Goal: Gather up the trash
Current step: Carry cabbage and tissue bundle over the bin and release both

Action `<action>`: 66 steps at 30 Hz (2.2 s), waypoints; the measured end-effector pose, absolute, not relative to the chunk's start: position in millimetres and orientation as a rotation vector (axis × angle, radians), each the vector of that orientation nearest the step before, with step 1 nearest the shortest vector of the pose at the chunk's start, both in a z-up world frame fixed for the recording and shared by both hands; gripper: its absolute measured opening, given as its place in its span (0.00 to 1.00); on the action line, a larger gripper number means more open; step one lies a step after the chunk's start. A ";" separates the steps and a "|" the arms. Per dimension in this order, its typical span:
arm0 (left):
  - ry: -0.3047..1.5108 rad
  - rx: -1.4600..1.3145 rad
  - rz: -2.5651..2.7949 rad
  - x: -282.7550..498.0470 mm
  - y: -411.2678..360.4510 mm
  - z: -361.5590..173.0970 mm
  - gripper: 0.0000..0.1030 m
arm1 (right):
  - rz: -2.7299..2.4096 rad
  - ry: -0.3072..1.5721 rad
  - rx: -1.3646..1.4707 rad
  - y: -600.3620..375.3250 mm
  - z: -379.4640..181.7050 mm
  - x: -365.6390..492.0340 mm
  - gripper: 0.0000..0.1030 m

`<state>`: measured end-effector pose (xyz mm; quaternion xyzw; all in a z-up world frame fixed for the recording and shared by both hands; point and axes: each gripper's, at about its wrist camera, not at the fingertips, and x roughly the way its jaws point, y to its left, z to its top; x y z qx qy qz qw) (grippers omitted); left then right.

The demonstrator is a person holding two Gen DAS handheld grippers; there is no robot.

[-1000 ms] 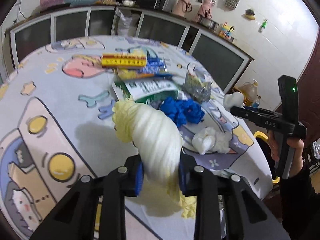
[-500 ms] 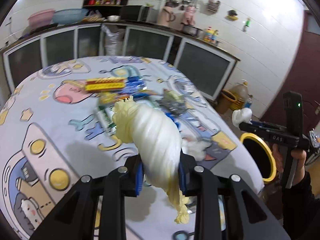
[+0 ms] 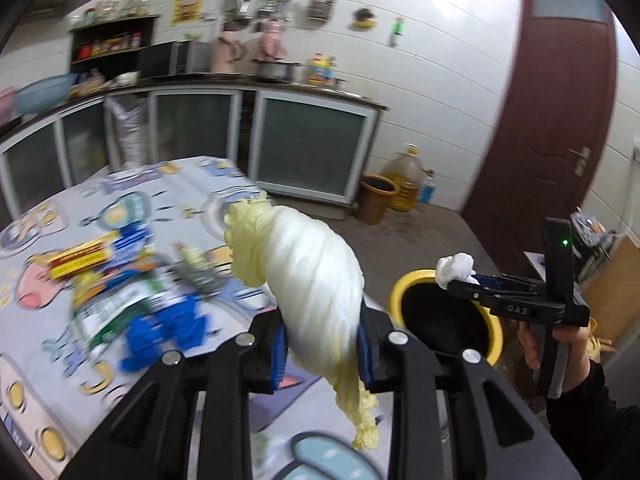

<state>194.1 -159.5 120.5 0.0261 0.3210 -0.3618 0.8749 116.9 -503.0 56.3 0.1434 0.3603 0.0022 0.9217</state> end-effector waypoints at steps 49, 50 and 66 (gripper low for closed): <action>0.858 0.098 -1.025 195.0 -416.5 22.6 0.92 | -0.321 0.894 0.512 -629.6 -47.1 56.6 0.72; 0.846 0.073 -1.021 196.2 -411.9 25.9 0.92 | -0.326 0.894 0.510 -629.8 -46.6 56.3 0.72; 0.806 0.017 -1.010 187.9 -365.2 63.7 0.92 | -0.324 0.869 0.530 -620.0 -30.5 50.5 0.72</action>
